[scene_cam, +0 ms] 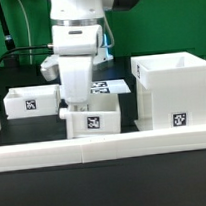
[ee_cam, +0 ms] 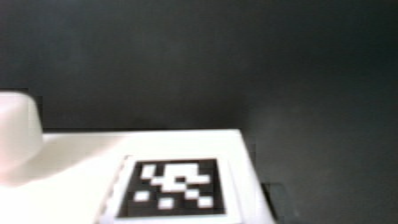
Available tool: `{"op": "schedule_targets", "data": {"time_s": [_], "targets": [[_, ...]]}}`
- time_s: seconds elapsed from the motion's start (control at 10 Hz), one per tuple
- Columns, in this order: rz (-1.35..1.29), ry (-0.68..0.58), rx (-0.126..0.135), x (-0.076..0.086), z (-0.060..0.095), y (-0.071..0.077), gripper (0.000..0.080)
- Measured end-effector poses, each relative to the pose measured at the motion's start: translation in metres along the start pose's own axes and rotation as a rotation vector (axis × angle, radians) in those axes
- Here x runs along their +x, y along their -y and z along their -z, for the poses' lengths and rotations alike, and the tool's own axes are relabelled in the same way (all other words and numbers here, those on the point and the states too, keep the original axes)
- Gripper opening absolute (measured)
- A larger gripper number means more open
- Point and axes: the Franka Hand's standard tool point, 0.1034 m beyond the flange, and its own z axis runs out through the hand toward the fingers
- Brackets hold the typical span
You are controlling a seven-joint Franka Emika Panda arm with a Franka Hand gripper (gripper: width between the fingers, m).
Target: Assemble drawer
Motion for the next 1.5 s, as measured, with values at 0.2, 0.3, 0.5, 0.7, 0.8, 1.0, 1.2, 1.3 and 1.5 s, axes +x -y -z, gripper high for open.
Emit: {"op": "schedule_targets", "data": {"time_s": [0.2,0.3,0.5,0.7,0.8,1.0,1.2,1.3,1.5], "targets": [[-0.002,0.000,0.002,-0.001,-0.001,0.001,0.0042],[-0.001,0.001,0.008,-0.001,-0.004,0.002,0.0042],[0.004,-0.002,0.006,0.003,-0.004,0.001,0.0042],[0.003,-0.001,0.009,0.002,-0.005,0.002,0.0042],[0.006,-0.003,0.016,0.006,-0.006,0.002,0.0042],[0.042,-0.011,0.027,0.017,-0.004,-0.007,0.0042],[0.043,-0.012,0.023,0.014,-0.003,-0.009,0.0042],[0.043,-0.012,0.023,0.014,-0.004,-0.009,0.0042],[0.042,-0.012,0.022,0.013,-0.004,-0.009,0.0042]]}}
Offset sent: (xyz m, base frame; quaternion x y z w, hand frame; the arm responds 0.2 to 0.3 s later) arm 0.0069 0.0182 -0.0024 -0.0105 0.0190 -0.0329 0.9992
